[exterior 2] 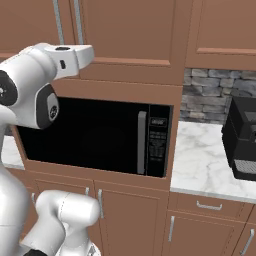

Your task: Open the cabinet, retrieve the rolling pin, and place it next to the meat on the cutting board to prepare for tenderizing.

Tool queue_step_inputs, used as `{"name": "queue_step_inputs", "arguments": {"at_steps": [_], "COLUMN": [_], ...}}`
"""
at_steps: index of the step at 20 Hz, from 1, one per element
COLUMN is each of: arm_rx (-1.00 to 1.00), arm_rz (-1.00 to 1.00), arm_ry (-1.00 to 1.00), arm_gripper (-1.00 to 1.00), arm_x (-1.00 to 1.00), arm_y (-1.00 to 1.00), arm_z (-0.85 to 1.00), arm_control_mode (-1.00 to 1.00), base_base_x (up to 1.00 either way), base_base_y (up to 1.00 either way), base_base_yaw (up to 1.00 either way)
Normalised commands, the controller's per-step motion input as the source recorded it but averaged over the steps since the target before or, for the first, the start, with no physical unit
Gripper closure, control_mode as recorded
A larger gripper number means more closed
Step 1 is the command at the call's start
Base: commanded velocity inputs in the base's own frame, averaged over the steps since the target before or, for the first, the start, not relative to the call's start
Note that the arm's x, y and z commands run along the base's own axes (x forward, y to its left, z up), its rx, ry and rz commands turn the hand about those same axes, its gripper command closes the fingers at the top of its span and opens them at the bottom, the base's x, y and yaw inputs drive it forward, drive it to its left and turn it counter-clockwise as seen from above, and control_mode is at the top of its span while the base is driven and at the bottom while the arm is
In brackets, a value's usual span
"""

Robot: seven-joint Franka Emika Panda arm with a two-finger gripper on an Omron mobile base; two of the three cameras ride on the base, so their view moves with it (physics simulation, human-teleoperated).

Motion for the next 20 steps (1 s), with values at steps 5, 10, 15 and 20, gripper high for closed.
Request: {"name": "queue_step_inputs", "arguments": {"at_steps": [5, 10, 15, 20], "arm_rx": [0.0, 0.0, 0.0, 0.0], "arm_rz": [0.0, 0.01, 0.0, 0.0], "arm_ry": [0.0, 0.0, 0.0, 0.0], "arm_gripper": [-1.0, -1.0, -1.0, -1.0], "arm_x": [0.06, 0.0, 0.07, 0.06], "arm_y": [0.0, 0.0, 0.0, 0.0], "arm_z": [0.0, 0.0, 0.0, 0.0], "arm_control_mode": [-1.0, -1.0, -1.0, -1.0], "base_base_x": [0.0, 0.0, 0.0, 0.0], "base_base_y": [0.0, 0.0, 0.0, 0.0], "base_base_yaw": [0.0, 0.0, 0.0, 0.0]}}
